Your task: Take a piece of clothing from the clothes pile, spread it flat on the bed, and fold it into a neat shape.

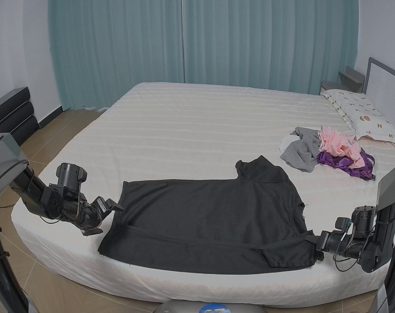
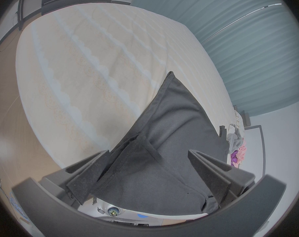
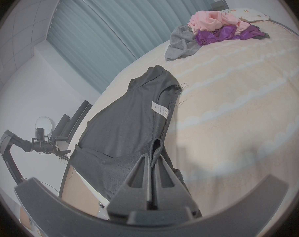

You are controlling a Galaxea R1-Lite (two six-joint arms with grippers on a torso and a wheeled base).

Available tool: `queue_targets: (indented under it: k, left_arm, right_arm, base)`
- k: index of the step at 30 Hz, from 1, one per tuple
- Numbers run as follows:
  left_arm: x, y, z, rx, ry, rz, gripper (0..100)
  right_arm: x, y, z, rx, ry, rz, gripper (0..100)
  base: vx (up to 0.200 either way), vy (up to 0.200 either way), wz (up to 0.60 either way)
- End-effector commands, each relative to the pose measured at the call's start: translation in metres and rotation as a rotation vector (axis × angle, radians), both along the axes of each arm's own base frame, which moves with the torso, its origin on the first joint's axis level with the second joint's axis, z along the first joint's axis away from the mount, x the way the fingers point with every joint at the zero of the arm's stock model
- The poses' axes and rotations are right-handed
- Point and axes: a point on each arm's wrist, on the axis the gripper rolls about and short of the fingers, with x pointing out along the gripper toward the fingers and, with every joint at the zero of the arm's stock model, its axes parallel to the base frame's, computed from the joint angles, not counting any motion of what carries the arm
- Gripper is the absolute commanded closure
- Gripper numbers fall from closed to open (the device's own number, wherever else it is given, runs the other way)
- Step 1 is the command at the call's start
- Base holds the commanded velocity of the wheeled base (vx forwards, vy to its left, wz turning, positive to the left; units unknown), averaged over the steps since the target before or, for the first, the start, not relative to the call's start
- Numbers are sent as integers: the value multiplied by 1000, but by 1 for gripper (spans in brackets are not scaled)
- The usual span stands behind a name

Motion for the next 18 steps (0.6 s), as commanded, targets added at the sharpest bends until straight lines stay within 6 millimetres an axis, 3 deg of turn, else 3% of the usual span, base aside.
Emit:
queue_targets:
  k: [1, 7, 8, 18]
  left_arm:
    - [5, -2, 3, 1, -15, -6, 0]
    - [6, -2, -3, 6, -1, -17, 0]
    - [6, -2, -3, 5, 0, -15, 0]
    - [3, -1, -3, 2, 3, -13, 0]
  right_arm:
    - [-1, -2, 6, 5, -22, -10, 100]
    - [2, -4, -9, 9, 25, -21, 100]
    - [2, -4, -9, 10, 25, -21, 0]
    - [-9, -17, 17, 66, -43, -2, 0]
  base:
    - [0, 0, 0]
    - [0, 0, 0]
    - [0, 0, 0]
    - [0, 0, 0]
